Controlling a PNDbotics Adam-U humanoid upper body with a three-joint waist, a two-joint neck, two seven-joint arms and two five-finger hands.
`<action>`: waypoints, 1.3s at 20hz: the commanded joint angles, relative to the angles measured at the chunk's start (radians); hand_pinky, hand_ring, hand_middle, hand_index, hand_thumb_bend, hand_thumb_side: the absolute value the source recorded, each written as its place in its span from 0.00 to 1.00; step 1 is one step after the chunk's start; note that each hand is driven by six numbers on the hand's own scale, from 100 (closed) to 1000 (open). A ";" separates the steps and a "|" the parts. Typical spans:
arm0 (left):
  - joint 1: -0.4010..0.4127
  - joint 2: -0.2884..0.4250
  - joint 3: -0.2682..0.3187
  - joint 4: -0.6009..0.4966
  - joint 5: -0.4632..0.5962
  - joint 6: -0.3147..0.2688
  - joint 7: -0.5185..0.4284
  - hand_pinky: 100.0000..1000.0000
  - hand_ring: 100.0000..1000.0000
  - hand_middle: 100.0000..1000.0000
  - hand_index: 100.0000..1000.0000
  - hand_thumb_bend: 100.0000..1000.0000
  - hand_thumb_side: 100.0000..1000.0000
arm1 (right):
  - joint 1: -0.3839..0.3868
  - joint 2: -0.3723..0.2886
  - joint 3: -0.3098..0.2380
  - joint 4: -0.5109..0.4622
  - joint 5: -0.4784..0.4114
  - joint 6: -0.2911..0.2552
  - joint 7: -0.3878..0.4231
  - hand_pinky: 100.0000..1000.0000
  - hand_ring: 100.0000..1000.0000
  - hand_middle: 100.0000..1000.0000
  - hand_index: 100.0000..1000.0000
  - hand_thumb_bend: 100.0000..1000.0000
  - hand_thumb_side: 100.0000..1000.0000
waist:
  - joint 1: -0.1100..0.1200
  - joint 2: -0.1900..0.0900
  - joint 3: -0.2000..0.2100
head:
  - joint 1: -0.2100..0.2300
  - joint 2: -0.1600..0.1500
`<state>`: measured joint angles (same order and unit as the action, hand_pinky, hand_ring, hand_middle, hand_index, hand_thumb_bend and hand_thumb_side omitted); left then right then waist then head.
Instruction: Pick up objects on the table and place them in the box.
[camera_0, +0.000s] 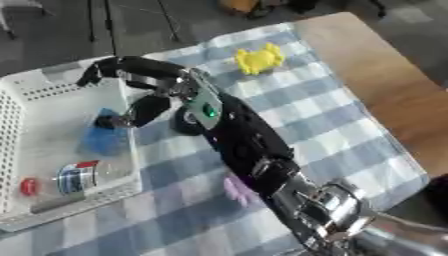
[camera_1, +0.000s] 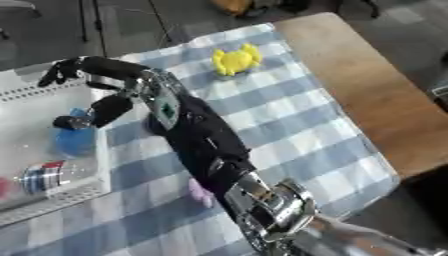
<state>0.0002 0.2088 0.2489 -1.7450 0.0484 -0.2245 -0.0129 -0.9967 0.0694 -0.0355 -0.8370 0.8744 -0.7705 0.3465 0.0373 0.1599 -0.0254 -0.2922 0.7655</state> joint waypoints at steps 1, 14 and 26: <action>-0.003 0.011 0.005 -0.014 0.002 -0.001 0.001 0.45 0.61 0.66 0.69 0.37 0.88 | 0.006 -0.040 -0.041 -0.054 -0.007 -0.053 0.046 0.77 0.74 0.74 0.84 0.35 0.46 | 0.003 -0.115 0.000 | 0.009 0.005; -0.003 0.015 0.009 -0.015 0.005 -0.002 0.020 0.45 0.61 0.66 0.71 0.36 0.87 | 0.129 -0.136 -0.130 -0.252 -0.214 0.155 -0.164 0.52 0.52 0.53 0.70 0.19 0.28 | 0.005 -0.113 -0.022 | 0.021 0.005; -0.003 0.012 0.007 -0.015 0.001 -0.002 0.010 0.45 0.61 0.65 0.68 0.36 0.88 | 0.191 -0.178 -0.126 -0.424 -0.414 0.355 -0.138 0.46 0.46 0.46 0.63 0.11 0.32 | 0.006 -0.112 -0.024 | 0.024 0.005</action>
<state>0.0005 0.2088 0.2498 -1.7450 0.0516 -0.2259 0.0007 -0.7905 -0.0883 -0.1605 -1.2220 0.4879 -0.4347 0.1998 0.0373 0.1599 -0.0496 -0.2685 0.7655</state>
